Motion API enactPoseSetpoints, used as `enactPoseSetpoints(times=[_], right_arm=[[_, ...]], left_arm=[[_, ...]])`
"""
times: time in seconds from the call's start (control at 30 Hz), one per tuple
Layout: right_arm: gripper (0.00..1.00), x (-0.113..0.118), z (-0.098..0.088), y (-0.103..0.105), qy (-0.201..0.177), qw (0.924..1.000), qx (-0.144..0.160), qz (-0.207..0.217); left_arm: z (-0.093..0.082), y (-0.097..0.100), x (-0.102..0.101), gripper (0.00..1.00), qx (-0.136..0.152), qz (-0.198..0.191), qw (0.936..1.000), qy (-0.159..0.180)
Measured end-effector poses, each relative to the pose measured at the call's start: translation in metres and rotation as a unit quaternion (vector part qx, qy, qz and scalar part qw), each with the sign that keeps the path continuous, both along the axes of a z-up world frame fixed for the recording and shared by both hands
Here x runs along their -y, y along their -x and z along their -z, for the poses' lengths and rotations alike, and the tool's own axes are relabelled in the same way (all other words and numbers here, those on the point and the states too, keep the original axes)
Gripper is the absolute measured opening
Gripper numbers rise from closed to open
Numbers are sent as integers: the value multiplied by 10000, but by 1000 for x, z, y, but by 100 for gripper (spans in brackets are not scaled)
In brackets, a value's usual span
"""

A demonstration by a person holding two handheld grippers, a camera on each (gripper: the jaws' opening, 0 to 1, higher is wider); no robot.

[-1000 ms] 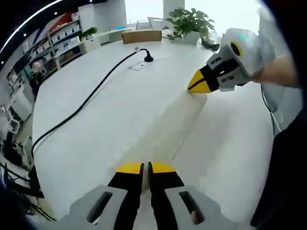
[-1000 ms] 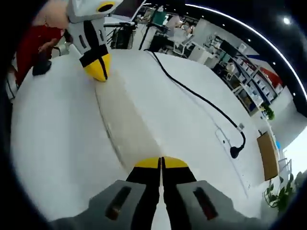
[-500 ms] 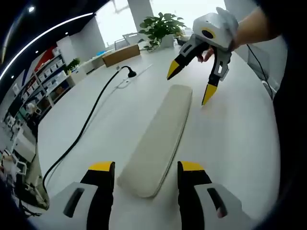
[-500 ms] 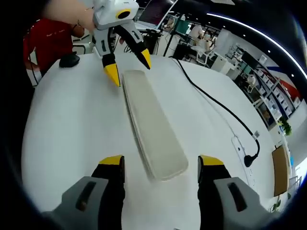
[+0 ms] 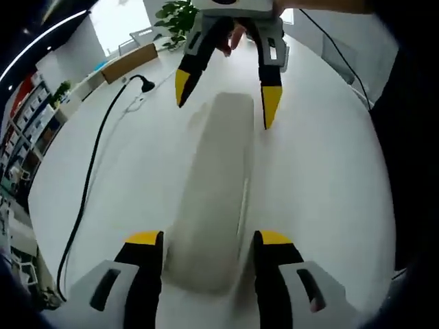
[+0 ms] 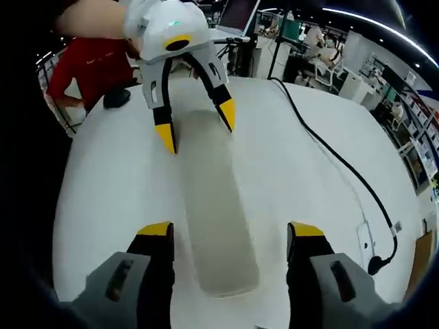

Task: Arrange the utensils inside the cutlery case until each visible utensil rests in its matching compartment.

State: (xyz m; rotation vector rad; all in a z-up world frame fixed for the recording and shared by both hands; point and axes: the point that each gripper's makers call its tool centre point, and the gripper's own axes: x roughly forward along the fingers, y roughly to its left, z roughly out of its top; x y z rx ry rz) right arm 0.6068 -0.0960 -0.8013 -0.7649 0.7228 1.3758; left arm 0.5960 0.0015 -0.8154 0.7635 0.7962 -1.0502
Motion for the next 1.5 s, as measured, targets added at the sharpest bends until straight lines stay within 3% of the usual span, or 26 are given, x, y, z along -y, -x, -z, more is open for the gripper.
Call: enactPoseSetpoints(times=[0.3,0.5,0.7,0.97,1.5], right_arm=[[43,14,21,0,404,9988,39,-276],[42,14,21,3,370,9991,-61,-217],[42,16,21,11,442,9988,-178,-100],[43,19,21,32,531,9983,-230,-45],[44,34,23,98,781,9964,-261,207]], left_arm=[[1,0,3,51,-163,-19,9998,95],[2,1,6,46,-327,-137,9993,112],[3,8,9,45,-427,-80,9990,-96],[4,32,12,46,-632,-221,9974,-258],[5,98,29,46,-809,-203,9962,-271]])
